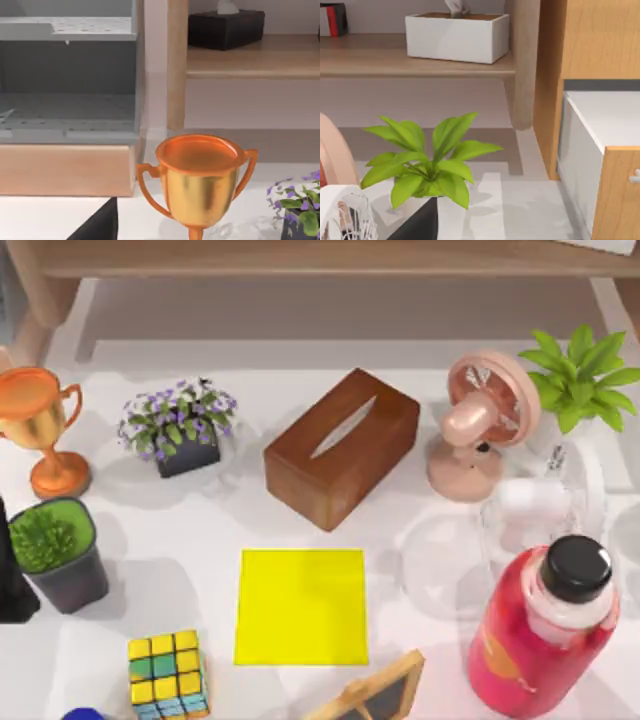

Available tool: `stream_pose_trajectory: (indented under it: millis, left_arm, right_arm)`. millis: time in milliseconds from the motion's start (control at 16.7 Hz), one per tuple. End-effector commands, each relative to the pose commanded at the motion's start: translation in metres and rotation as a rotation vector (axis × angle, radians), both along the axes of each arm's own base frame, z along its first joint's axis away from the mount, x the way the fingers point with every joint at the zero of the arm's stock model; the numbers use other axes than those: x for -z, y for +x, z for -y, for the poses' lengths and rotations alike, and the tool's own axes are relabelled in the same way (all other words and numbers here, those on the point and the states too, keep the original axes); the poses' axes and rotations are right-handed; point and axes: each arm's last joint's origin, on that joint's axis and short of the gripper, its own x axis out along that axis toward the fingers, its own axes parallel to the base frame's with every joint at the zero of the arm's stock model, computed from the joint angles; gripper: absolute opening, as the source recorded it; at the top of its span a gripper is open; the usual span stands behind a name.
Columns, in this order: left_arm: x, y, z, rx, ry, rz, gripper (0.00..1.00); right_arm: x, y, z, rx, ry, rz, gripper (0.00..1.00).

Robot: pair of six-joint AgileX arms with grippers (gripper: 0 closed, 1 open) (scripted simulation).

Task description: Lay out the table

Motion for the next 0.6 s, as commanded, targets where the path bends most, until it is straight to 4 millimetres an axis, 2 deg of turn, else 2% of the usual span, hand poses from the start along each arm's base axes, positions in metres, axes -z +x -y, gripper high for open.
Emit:
stream_pose_trajectory:
  millis: [180,300,480,600]
  left_arm:
    - [0.000,0.000,0.000,0.000,0.000,0.000,1.00]
    - [0.000,0.000,0.000,0.000,0.000,0.000,1.00]
    - [0.000,0.000,0.000,0.000,0.000,0.000,1.00]
    - [0.000,0.000,0.000,0.000,0.000,0.000,1.00]
  right_arm:
    - [-0.002,0.000,0.000,0.003,0.000,-0.008,1.00]
    - [-0.011,0.000,0.002,0.018,0.000,-0.052,1.00]
    - [-0.038,0.004,0.008,0.070,0.005,-0.180,1.00]
    - [-0.067,0.012,0.015,0.124,0.014,-0.297,1.00]
